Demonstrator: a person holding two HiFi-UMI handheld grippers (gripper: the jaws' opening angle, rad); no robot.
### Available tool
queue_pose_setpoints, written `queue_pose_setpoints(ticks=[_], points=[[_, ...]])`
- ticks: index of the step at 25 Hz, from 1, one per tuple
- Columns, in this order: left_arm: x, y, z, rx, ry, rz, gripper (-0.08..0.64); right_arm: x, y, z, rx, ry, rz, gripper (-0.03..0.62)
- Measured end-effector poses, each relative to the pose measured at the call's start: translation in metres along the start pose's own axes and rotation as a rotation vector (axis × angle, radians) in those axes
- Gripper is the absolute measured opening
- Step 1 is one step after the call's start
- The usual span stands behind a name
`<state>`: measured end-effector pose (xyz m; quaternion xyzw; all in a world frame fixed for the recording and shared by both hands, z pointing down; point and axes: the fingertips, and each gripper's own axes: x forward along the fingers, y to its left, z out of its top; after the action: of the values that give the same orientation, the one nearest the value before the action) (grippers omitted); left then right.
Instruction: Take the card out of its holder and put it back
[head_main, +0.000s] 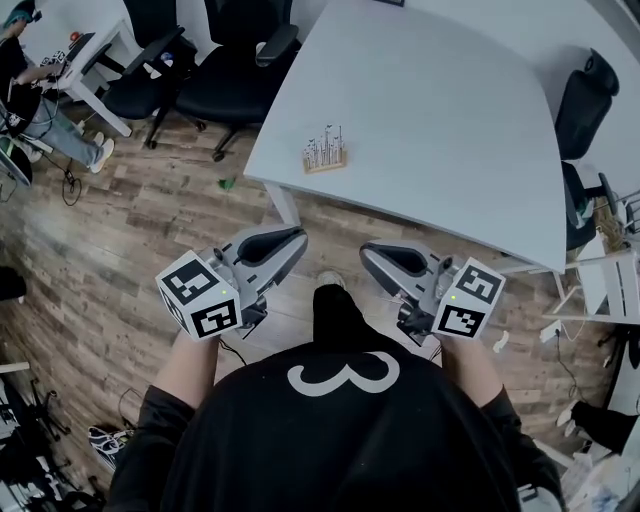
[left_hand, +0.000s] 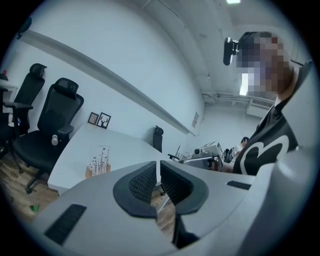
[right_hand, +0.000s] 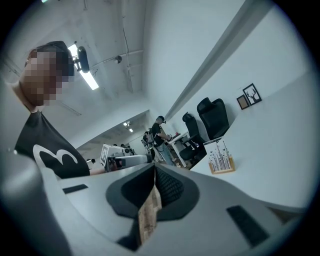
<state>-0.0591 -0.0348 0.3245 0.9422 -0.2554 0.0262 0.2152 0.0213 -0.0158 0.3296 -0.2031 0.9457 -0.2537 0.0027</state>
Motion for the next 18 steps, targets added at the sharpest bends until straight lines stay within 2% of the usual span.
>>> queue_pose_setpoints(ticks=[4,6,12,18], points=[[0.021,0.025,0.011,0.018,0.006,0.016,0.041,0.006,-0.034,0.013,0.019,0.009,-0.004,0.011],[0.029,0.04,0.015,0.008,0.015,0.018,0.09,0.01,-0.051,0.018,0.033,0.019,-0.009,0.011],[0.048,0.089,0.019,-0.053,0.01,0.022,0.116,0.027,-0.091,0.025,0.067,0.059,-0.012,0.011],[0.065,0.137,0.0,0.005,0.12,0.012,0.118,0.044,-0.123,0.028,0.101,0.116,-0.009,0.011]])
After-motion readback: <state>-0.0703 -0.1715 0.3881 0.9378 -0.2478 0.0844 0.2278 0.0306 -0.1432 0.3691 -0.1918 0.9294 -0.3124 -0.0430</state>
